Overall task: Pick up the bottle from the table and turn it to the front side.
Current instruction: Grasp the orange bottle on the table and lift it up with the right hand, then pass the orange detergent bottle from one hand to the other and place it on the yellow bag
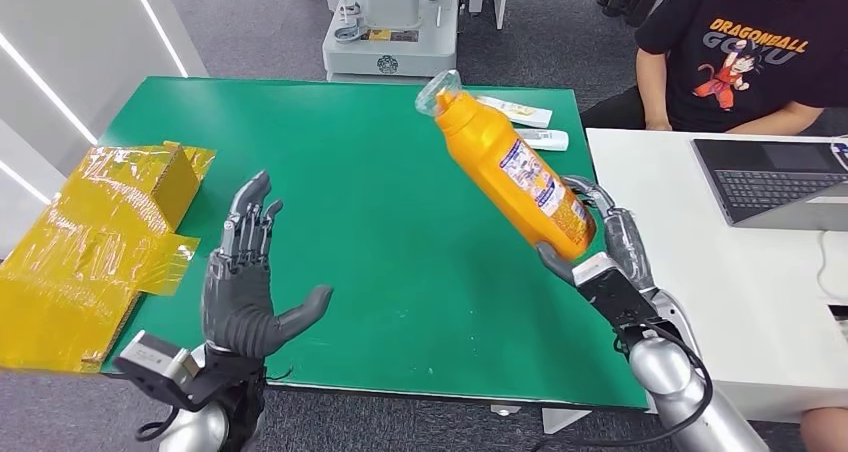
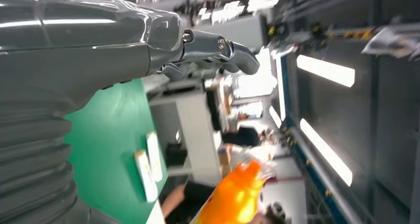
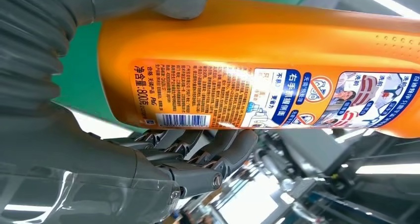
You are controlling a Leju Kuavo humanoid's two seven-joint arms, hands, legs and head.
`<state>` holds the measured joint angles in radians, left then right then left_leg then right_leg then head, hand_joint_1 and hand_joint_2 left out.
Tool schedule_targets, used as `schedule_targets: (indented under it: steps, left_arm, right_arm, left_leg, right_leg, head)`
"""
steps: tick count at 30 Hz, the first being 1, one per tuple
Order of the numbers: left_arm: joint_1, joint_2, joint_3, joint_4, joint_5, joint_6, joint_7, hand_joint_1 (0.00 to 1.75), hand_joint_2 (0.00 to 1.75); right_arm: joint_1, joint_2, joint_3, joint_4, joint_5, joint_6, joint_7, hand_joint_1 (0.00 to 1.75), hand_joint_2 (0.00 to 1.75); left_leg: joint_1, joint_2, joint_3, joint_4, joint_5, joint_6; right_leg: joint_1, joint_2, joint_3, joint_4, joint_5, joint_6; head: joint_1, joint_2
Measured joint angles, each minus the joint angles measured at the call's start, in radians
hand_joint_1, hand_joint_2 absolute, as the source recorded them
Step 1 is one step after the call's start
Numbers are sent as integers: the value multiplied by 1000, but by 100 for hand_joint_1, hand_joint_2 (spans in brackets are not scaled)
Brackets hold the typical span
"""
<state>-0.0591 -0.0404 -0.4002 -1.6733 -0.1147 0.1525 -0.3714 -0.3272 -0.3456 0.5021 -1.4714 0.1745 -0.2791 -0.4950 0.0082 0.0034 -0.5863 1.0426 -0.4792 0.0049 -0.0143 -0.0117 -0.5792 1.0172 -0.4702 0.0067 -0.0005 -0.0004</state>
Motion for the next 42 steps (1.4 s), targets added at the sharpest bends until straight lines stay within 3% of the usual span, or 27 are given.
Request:
schedule_targets:
  steps: [5,16,34,42]
  left_arm:
    - [-90,0,0,59,106,-125,29,0,175]
    - [-269,-1,-2,210,266,-226,74,0,175]
    - [-335,-3,-31,318,321,-237,117,0,175]
    - [-353,-13,-35,372,308,-187,126,0,175]
  right_arm:
    - [-60,63,25,32,-15,47,-35,175,175]
    - [-230,187,93,150,-51,114,-60,175,175]
    - [-257,250,136,204,-47,145,-67,175,175]
    - [-243,264,139,204,-34,165,-67,175,175]
  left_leg:
    - [0,0,1,0,1,-1]
    - [0,0,0,0,2,-2]
    - [0,0,0,0,2,-2]
    - [0,0,0,0,2,-2]
  right_leg:
    - [0,0,0,1,0,0]
    - [0,0,-1,2,1,-1]
    - [0,1,-1,2,1,-1]
    - [0,1,-2,2,1,-1]
  head:
    - [0,0]
    - [0,0]
    - [0,0]
    - [0,0]
